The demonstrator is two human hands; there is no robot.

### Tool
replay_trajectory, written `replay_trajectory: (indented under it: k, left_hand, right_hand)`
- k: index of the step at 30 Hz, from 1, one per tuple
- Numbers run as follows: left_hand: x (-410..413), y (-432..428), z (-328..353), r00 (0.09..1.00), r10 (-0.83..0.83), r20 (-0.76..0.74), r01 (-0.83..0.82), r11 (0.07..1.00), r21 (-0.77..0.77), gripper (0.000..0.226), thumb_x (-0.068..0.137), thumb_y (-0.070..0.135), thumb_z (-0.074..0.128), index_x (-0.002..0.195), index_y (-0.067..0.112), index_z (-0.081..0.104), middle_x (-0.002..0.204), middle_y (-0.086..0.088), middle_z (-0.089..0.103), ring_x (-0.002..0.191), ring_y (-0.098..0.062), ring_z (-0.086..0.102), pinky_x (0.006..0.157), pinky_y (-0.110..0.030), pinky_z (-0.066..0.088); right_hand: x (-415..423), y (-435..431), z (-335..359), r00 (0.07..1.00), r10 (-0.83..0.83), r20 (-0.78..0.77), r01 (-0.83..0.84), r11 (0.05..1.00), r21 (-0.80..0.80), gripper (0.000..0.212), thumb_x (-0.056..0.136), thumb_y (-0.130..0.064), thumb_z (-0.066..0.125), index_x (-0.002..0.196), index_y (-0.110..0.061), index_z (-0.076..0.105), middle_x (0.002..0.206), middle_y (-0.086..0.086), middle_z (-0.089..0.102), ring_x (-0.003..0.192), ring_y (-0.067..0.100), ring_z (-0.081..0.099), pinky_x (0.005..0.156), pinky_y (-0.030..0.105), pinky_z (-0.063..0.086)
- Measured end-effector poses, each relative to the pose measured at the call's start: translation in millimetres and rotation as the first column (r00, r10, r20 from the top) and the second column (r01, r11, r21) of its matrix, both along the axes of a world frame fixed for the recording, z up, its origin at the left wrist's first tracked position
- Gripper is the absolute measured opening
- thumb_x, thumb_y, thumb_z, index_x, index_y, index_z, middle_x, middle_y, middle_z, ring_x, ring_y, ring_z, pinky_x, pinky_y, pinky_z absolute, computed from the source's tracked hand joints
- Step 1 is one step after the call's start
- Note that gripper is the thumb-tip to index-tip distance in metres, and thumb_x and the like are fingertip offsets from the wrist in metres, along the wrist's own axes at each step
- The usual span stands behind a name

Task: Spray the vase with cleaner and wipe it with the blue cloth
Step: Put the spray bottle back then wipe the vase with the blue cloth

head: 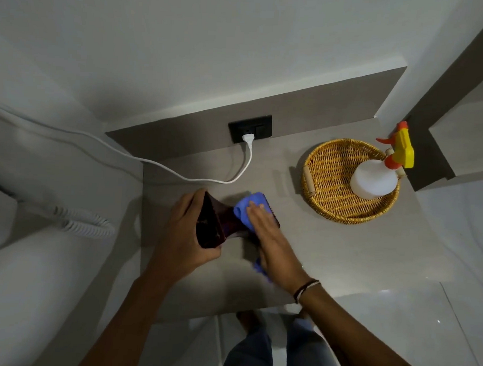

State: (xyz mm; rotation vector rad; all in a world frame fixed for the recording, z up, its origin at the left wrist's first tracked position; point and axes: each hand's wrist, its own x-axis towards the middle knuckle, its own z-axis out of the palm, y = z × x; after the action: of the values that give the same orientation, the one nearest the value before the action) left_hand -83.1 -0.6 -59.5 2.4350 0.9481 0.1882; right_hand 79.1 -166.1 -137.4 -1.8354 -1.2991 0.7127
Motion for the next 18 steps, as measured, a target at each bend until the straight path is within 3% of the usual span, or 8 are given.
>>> replay_trajectory:
  k: [3,5,9,12,15,16,18]
  left_hand:
    - [6,-1,2,1.0,-0.014,0.01,0.014,1.0,0.004,0.117,0.053,0.036,0.093,0.156,0.003,0.047,0.148,-0.016,0.055,0.132,-0.036,0.056,0.1,-0.036,0.046]
    - [13,-1,4,0.999,-0.012,0.033,0.012,1.0,-0.007,0.113,0.053,0.038,0.087,0.155,0.007,0.049,0.146,-0.015,0.056,0.129,-0.032,0.057,0.1,-0.039,0.05]
    - [12,-1,3,0.996,-0.025,0.085,0.031,0.997,-0.074,0.099,0.052,0.041,0.084,0.143,0.032,0.047,0.144,-0.007,0.058,0.127,-0.025,0.061,0.105,-0.047,0.054]
    - [1,2,-2,0.999,0.01,0.051,-0.012,0.999,0.036,0.112,0.049,0.038,0.089,0.15,0.006,0.053,0.141,-0.022,0.06,0.126,-0.032,0.056,0.104,-0.038,0.046]
    - [0,-2,-2,0.999,0.014,0.034,-0.016,0.997,0.078,0.122,0.046,0.017,0.107,0.153,-0.003,0.051,0.145,-0.026,0.057,0.13,-0.04,0.057,0.103,-0.037,0.042]
    - [3,-4,-1,0.999,0.018,0.037,-0.021,0.997,0.08,0.121,0.046,0.015,0.107,0.153,-0.002,0.052,0.145,-0.024,0.058,0.13,-0.038,0.058,0.101,-0.037,0.042]
    - [8,-6,0,0.994,0.077,0.075,-0.079,0.996,0.033,0.113,0.05,0.02,0.106,0.15,0.005,0.056,0.143,-0.016,0.059,0.122,-0.018,0.056,0.098,-0.035,0.044]
  right_hand:
    - [11,2,9,0.983,-0.154,-0.103,0.143,0.984,-0.11,0.079,0.097,0.022,0.048,0.167,-0.009,0.024,0.179,0.011,0.011,0.164,0.041,0.026,0.13,0.049,0.032]
    - [-12,12,27,0.985,-0.129,-0.117,0.135,0.99,0.043,0.078,0.094,0.023,0.045,0.165,-0.002,0.028,0.177,0.018,0.022,0.164,0.04,0.026,0.133,0.055,0.027]
    - [-54,26,41,0.987,-0.067,-0.149,0.102,0.964,0.244,0.08,0.098,0.003,0.038,0.172,-0.018,0.015,0.181,0.006,0.015,0.169,0.025,0.016,0.137,0.044,0.017]
    - [-32,15,14,0.998,-0.046,-0.041,0.05,0.995,0.086,0.088,0.096,0.012,0.052,0.17,-0.014,0.013,0.181,0.002,0.004,0.169,0.027,0.004,0.138,0.047,0.011]
    - [3,1,-8,0.988,-0.117,0.103,0.127,0.987,-0.098,0.092,0.089,0.02,0.061,0.168,-0.006,0.023,0.179,0.012,0.013,0.168,0.034,0.01,0.138,0.048,0.013]
    - [12,-2,-8,0.983,-0.169,0.07,0.176,0.978,-0.112,0.084,0.093,0.019,0.058,0.167,-0.005,0.027,0.178,0.015,0.02,0.167,0.034,0.018,0.137,0.047,0.017]
    - [26,-5,-8,0.951,-0.31,-0.003,0.309,0.948,-0.073,0.068,0.099,0.016,0.051,0.163,-0.001,0.036,0.171,0.017,0.036,0.16,0.029,0.035,0.134,0.046,0.029]
